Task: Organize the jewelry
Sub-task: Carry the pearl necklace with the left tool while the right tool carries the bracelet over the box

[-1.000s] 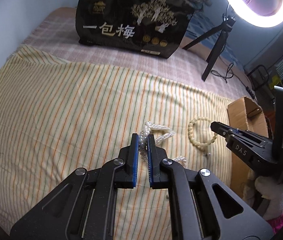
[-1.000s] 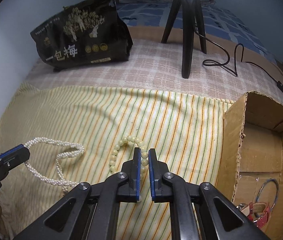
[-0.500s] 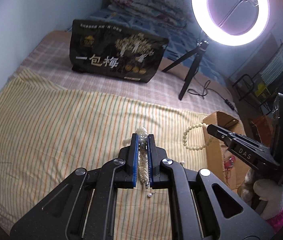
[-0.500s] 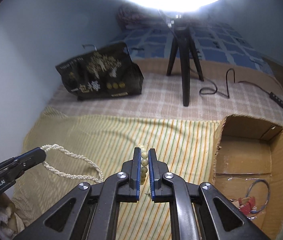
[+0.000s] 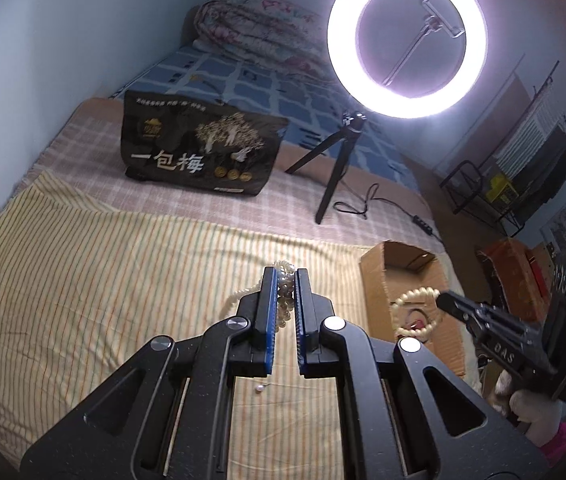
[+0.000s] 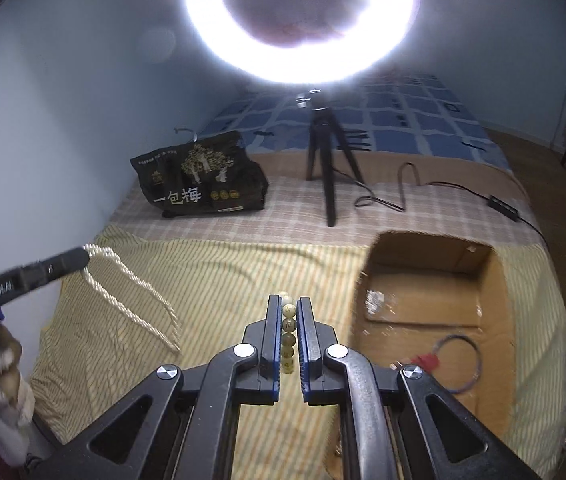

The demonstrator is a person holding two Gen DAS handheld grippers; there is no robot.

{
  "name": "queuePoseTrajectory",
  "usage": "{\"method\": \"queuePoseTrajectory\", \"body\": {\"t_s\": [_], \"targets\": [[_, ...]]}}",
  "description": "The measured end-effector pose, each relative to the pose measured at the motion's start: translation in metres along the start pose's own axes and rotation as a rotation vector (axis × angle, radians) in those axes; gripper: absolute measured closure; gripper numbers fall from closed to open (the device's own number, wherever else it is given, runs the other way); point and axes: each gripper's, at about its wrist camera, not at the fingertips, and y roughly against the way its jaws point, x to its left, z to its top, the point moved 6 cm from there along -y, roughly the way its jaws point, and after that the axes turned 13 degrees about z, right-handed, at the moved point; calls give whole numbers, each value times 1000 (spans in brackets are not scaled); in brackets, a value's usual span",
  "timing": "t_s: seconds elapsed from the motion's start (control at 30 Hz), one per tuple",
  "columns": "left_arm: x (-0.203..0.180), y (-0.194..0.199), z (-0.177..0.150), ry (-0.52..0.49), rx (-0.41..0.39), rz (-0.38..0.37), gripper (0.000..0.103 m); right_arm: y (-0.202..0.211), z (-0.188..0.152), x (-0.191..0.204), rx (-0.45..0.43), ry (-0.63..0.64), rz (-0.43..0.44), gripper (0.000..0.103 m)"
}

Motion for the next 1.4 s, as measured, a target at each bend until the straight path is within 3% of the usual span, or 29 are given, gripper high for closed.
{"method": "queuePoseTrajectory", "body": {"t_s": [0.3,0.6,0.93,1.4], "targets": [[-43,12,8,-17,-16,-63,97,56,-33,-45,-51,-59,-46,99],[-110,9,19,-75,-15,-128,97,83,-59,-77,-50,-81,-75,99],[-190,14,36,-158,-51,-168,97,87,-71,-100,-42,-103,-72,99],[-259,-31,30,-233,-9,-157,97,82,-83,-123,-16,-133,-71,99]]}}
